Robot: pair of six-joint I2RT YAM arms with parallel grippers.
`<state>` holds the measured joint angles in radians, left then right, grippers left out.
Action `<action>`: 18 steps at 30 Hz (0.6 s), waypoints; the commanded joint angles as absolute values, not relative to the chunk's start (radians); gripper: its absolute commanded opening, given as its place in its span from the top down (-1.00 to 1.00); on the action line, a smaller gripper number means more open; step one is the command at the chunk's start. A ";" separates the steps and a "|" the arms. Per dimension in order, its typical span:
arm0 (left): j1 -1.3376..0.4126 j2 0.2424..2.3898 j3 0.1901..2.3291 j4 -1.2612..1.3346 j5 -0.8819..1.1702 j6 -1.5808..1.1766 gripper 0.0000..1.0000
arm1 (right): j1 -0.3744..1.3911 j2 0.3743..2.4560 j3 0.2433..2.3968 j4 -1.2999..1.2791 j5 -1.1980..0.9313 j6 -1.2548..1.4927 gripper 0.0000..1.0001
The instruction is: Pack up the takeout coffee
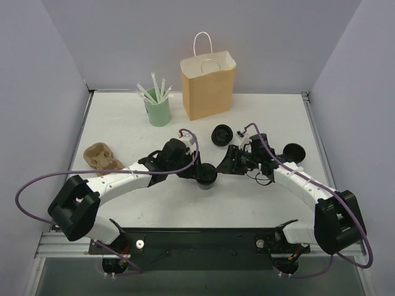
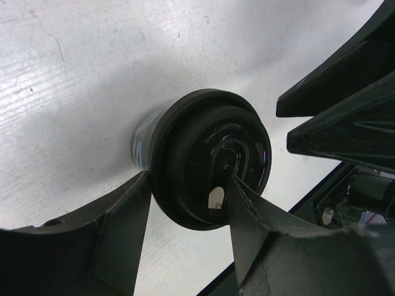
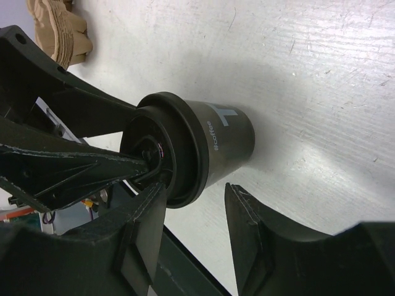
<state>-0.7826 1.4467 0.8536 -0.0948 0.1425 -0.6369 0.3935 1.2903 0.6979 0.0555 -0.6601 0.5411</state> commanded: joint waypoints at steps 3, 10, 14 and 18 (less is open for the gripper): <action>-0.762 1.508 0.949 -0.159 0.170 -0.509 -0.12 | 0.393 1.275 0.738 0.051 -0.646 0.532 0.14; -0.747 1.594 1.047 -0.224 0.277 -0.341 -0.08 | 0.351 1.209 0.724 0.021 -0.595 0.558 0.21; -0.727 1.641 1.074 -0.245 0.316 -0.307 -0.06 | 0.342 1.209 0.726 0.026 -0.626 0.561 0.27; -0.713 1.672 1.068 -0.227 0.339 -0.301 -0.05 | 0.318 1.250 0.703 0.066 -0.670 0.572 0.49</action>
